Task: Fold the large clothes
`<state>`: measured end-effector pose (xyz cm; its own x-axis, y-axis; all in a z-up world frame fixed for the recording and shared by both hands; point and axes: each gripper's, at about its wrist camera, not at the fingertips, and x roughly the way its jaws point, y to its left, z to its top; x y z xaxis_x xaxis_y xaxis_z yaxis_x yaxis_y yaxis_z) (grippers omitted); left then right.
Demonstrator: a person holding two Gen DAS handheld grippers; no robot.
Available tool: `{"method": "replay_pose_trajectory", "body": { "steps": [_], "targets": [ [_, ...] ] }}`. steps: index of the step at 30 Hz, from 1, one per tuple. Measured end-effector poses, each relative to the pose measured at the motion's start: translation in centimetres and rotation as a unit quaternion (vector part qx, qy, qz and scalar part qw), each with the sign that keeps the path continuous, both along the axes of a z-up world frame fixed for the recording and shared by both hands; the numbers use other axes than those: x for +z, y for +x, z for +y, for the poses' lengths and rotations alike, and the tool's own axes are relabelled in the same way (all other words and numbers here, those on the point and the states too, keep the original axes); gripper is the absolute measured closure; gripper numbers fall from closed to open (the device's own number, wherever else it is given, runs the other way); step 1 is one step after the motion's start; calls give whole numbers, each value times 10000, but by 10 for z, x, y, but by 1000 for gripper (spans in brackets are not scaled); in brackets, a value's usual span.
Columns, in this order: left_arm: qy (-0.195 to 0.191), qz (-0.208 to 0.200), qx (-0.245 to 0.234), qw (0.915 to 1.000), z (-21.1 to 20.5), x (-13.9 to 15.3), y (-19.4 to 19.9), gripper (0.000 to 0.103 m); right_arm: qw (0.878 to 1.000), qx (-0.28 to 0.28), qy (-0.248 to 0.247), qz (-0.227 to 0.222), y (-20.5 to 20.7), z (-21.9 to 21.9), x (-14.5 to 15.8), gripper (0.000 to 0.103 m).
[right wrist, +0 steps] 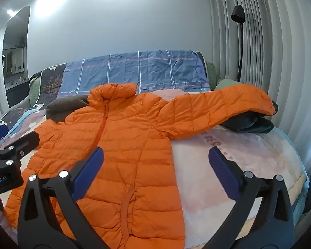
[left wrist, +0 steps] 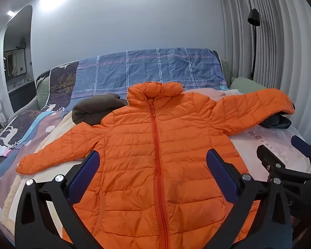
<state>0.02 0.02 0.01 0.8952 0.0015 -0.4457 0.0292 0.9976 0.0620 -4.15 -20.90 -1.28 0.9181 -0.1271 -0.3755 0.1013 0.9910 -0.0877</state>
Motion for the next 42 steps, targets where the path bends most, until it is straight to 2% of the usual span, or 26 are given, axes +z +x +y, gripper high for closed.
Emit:
{"method": "replay_pose_trajectory", "body": {
  "steps": [3, 6, 15, 42],
  "targets": [
    [-21, 12, 61, 10000, 0, 1, 1, 1, 10000, -82, -26, -21, 0, 2, 0, 2],
    [-6, 40, -33, 10000, -4, -5, -2, 1, 9995, -52, 216, 224, 8, -6, -7, 2],
    [-102, 259, -23, 9996, 4, -17, 11, 1, 9996, -12, 132, 255, 11, -3, -13, 2],
    [-200, 422, -8, 9989, 10, -33, 17, 1, 9992, 57, 65, 387, 16, 6, -21, 2]
  ]
}}
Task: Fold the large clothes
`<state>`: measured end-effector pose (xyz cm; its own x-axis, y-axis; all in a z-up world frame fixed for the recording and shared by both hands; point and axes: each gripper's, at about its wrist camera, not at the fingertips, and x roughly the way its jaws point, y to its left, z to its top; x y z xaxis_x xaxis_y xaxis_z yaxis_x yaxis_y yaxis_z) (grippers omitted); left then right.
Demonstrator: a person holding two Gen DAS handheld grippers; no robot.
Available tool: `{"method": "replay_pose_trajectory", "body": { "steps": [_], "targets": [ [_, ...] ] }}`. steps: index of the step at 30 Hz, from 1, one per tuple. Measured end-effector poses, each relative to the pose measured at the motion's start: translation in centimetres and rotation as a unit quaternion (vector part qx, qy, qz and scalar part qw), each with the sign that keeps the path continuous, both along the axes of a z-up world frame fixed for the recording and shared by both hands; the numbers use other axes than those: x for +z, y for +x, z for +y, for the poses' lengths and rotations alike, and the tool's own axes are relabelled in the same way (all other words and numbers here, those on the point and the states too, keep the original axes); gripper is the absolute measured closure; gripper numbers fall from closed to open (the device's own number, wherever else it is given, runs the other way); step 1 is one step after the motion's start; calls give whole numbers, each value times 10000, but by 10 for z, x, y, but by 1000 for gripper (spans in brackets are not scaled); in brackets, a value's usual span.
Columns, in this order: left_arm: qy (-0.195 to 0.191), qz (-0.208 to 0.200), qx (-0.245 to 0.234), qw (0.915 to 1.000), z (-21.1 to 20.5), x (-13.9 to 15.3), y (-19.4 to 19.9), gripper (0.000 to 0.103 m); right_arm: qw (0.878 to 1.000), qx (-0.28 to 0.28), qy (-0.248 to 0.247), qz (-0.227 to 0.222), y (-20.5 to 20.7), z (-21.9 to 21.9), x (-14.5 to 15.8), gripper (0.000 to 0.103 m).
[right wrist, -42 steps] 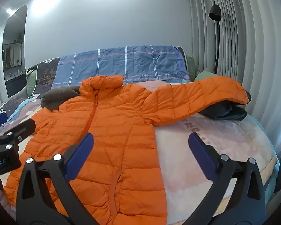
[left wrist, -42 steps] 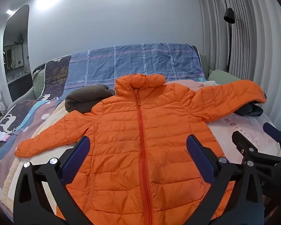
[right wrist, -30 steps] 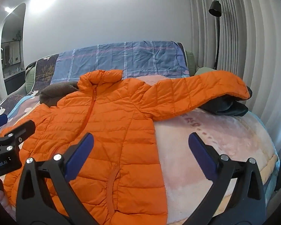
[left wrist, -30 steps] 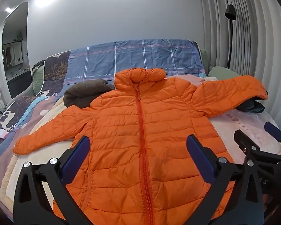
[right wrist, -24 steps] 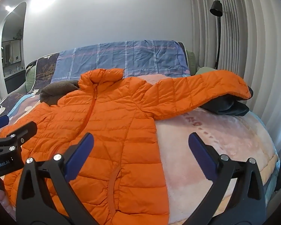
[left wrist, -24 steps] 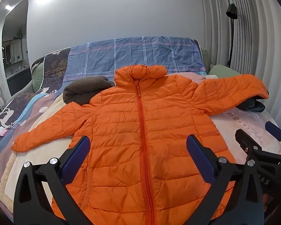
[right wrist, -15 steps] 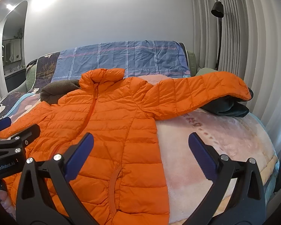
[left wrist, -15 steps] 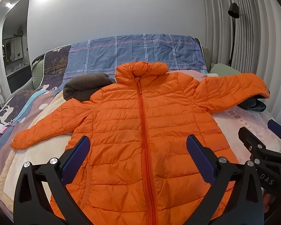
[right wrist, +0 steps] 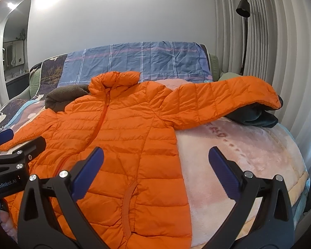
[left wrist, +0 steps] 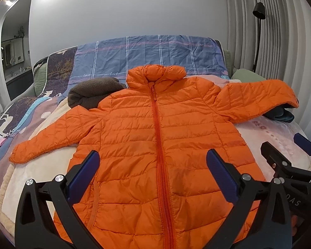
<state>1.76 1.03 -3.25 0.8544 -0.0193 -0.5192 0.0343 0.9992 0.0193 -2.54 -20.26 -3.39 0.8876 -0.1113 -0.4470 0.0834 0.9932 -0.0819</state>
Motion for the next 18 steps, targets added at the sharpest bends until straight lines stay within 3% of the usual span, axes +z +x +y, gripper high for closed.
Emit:
{"method": "replay_pose_trajectory", "body": {
  "steps": [18],
  "targets": [
    [27, 73, -14, 10000, -2, -6, 4, 1, 10000, 31, 10, 35, 2, 2, -2, 2]
  ]
}}
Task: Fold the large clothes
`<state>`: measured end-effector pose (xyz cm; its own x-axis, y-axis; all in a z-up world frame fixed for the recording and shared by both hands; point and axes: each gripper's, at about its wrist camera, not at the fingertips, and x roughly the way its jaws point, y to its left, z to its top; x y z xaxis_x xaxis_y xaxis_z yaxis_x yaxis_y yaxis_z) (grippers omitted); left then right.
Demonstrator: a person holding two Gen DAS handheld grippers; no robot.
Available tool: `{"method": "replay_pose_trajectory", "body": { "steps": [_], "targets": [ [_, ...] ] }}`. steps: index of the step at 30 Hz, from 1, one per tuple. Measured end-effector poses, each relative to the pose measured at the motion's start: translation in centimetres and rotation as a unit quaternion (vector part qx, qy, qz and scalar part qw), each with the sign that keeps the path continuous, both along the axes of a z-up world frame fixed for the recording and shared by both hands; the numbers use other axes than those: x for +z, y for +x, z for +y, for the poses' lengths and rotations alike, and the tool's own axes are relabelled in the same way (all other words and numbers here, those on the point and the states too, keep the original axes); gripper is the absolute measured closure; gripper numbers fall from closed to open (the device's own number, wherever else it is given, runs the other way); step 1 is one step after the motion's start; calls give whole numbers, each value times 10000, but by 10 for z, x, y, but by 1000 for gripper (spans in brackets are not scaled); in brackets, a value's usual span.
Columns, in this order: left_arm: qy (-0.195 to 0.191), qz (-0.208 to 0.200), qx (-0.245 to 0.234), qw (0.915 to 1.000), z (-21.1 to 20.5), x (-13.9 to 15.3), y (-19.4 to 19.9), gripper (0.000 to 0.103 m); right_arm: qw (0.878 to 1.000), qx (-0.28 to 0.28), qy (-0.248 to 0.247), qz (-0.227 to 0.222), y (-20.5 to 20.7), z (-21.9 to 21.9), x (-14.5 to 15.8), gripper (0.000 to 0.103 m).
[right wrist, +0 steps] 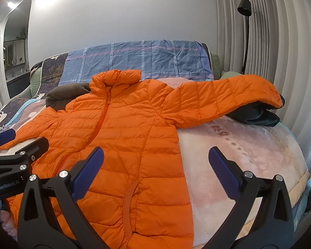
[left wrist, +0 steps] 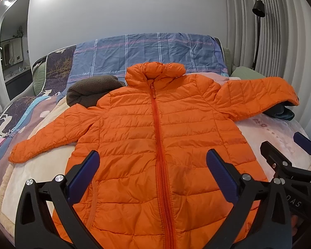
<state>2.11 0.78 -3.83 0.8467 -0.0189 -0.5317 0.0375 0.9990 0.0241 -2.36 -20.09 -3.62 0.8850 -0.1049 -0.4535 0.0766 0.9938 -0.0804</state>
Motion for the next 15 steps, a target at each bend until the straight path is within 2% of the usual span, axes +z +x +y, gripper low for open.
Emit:
{"method": "replay_pose_trajectory", "body": {
  "steps": [15],
  "targets": [
    [12, 8, -4, 10000, 0, 1, 0, 1, 9999, 67, 27, 75, 0, 0, -3, 2]
  ]
}}
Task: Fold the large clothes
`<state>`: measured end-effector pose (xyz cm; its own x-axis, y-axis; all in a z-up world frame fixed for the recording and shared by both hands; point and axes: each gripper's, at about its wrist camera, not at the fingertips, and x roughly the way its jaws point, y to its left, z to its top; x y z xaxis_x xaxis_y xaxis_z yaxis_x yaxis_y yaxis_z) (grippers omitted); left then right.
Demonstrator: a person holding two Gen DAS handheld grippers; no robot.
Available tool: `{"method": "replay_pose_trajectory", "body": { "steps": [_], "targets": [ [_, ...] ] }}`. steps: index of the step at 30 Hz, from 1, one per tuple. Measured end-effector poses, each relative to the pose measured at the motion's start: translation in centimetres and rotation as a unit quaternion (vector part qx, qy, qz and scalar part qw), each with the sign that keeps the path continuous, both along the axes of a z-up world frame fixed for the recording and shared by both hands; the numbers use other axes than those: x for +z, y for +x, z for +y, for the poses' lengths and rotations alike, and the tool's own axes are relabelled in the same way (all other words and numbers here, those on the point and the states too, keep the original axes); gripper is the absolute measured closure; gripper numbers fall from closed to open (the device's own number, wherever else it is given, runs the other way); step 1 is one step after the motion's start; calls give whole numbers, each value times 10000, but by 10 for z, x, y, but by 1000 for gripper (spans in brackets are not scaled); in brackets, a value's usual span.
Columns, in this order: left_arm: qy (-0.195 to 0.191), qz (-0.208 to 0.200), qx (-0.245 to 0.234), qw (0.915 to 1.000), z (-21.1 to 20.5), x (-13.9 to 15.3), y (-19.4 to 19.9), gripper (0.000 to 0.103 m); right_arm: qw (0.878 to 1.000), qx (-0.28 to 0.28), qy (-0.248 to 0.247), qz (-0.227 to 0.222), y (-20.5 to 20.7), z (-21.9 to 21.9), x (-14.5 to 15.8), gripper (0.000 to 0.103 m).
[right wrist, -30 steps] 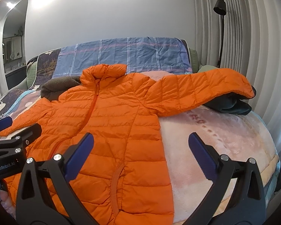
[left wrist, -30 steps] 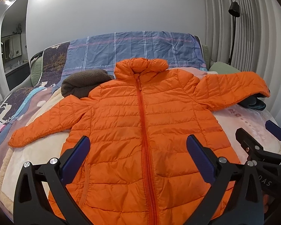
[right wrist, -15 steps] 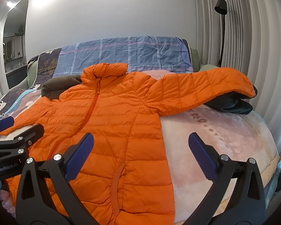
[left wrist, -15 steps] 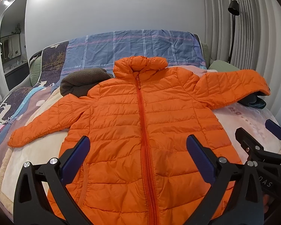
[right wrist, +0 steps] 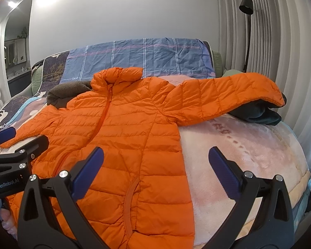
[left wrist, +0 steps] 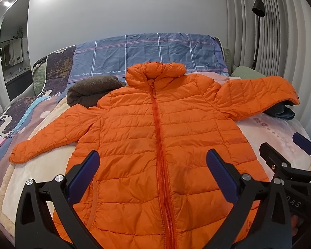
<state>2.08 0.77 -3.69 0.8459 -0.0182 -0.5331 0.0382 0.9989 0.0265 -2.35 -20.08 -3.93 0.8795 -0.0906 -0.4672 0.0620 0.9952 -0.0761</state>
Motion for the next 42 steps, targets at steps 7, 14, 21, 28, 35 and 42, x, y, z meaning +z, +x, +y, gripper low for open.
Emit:
{"method": "replay_pose_trajectory", "body": {
  "steps": [7, 14, 21, 28, 35, 42],
  "targets": [
    [-15, 17, 1, 10000, 1, -1, 1, 1, 10000, 5, 18, 8, 0, 1, 0, 2],
    [-42, 57, -21, 10000, 4, -5, 2, 1, 10000, -10, 21, 48, 1, 1, 0, 2],
    [-45, 68, -27, 10000, 5, -6, 3, 1, 10000, -3, 35, 85, 3, 1, 0, 2],
    [-69, 94, -47, 9999, 7, -8, 5, 1, 9998, -43, 123, 168, 9, -1, -1, 2],
    [-101, 61, -62, 9999, 10, -9, 6, 1, 9996, -12, 188, 227, 11, -1, -4, 2],
    [-51, -61, -111, 9999, 9, -6, 2, 1, 10000, -17, 21, 85, 8, 3, 1, 2]
  ]
}}
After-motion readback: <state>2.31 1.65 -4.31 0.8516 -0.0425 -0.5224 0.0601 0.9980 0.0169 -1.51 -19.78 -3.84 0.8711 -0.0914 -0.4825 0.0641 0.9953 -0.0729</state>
